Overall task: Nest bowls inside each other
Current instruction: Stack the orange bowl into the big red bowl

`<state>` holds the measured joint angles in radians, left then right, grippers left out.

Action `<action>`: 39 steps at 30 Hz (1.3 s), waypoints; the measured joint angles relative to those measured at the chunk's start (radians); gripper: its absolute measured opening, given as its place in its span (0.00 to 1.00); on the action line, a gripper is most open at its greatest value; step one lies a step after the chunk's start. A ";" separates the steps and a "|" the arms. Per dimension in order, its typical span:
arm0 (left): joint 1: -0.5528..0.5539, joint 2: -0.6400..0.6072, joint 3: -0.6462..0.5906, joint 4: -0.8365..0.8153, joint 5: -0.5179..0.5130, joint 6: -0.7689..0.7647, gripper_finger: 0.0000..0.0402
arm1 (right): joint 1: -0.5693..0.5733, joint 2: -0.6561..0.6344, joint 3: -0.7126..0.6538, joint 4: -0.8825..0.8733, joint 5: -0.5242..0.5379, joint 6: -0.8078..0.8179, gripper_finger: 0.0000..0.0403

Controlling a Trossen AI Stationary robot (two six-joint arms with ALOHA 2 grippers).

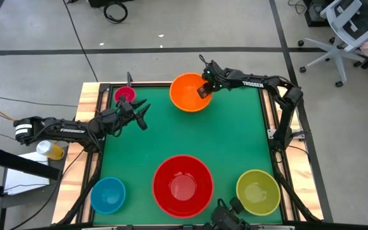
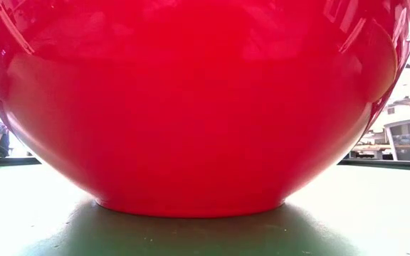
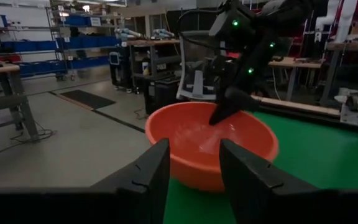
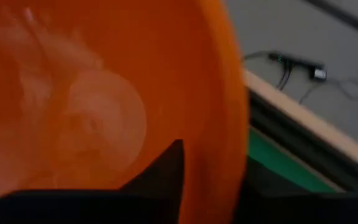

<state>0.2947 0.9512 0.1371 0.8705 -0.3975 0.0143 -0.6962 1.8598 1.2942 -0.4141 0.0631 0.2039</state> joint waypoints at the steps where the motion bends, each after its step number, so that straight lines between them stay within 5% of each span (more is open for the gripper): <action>1: 0.000 0.000 0.000 0.006 0.000 0.000 0.35 | 0.004 -0.017 0.000 0.002 0.000 -0.010 0.17; 4: 0.000 0.000 0.000 0.016 0.000 0.000 0.35 | 0.018 -0.068 0.000 -0.009 -0.001 -0.041 0.05; 11: 0.000 0.000 -0.001 0.068 -0.001 0.029 0.35 | 0.055 -0.244 -0.001 -0.097 -0.045 -0.053 0.04; 16: 0.000 0.000 -0.001 0.095 -0.001 0.047 0.35 | 0.097 -0.398 -0.001 -0.141 -0.281 -0.065 0.04; 19: 0.000 0.000 -0.001 0.094 -0.001 0.047 0.35 | 0.166 -0.467 -0.029 -0.133 -0.338 -0.036 0.04; 25: -0.018 0.000 -0.001 0.077 -0.001 0.001 0.35 | 0.405 -0.530 -0.163 -0.080 -0.289 0.070 0.04; 32: -0.092 0.000 -0.001 -0.010 0.061 -0.131 0.35 | 0.718 -0.511 -0.311 0.217 -0.179 0.201 0.04; 39: -0.228 0.000 -0.001 -0.020 0.081 -0.228 0.35 | 0.837 -0.388 -0.317 0.280 -0.069 0.240 0.05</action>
<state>0.0668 0.9508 0.1364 0.8507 -0.3168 -0.2139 0.1405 1.4722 0.9767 -0.1345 -0.0059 0.4443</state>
